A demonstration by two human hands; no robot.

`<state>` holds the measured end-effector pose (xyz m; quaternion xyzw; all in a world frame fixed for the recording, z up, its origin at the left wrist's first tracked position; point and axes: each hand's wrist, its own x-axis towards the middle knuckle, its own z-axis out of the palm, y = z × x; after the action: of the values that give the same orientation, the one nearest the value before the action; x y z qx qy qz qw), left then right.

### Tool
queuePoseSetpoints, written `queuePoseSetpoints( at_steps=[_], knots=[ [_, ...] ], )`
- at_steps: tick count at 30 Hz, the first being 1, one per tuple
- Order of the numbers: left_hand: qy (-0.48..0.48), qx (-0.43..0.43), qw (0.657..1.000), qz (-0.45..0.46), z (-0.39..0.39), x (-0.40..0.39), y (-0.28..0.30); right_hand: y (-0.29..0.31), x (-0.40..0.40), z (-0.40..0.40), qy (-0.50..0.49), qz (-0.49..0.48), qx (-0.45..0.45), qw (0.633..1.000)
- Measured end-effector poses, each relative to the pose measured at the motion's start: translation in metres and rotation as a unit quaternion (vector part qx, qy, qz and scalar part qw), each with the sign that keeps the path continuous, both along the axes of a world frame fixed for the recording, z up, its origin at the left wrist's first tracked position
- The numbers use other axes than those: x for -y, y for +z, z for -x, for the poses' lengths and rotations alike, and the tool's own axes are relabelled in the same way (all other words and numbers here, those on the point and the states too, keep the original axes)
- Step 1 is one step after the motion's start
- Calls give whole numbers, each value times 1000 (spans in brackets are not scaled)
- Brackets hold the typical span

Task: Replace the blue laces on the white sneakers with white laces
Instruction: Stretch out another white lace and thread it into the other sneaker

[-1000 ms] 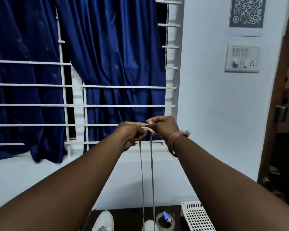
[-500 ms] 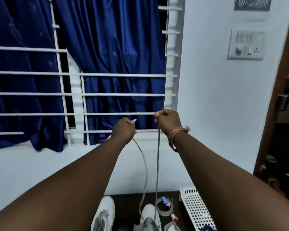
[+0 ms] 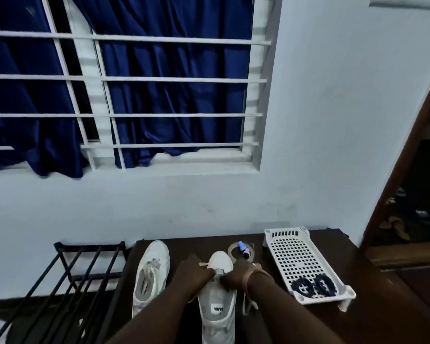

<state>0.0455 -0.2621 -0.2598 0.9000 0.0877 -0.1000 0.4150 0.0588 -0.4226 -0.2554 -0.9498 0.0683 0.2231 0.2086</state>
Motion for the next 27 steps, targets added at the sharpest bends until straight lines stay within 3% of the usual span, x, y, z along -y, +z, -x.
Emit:
queuePoseSetpoints(
  at_steps=[5,9,17,27],
  knots=[
    [-25,-66,996,-55,5,5,-27,-37,-3,-3,29,46,9,999],
    [18,-61,997,-40,8,7,-37,-39,-12,-7,41,53,22,997],
    [49,-63,997,11,1,0,-43,-48,9,-41,0,-66,62,996],
    [91,-53,994,16,-16,5,-56,-66,1,-59,81,-32,72,994]
  ],
)
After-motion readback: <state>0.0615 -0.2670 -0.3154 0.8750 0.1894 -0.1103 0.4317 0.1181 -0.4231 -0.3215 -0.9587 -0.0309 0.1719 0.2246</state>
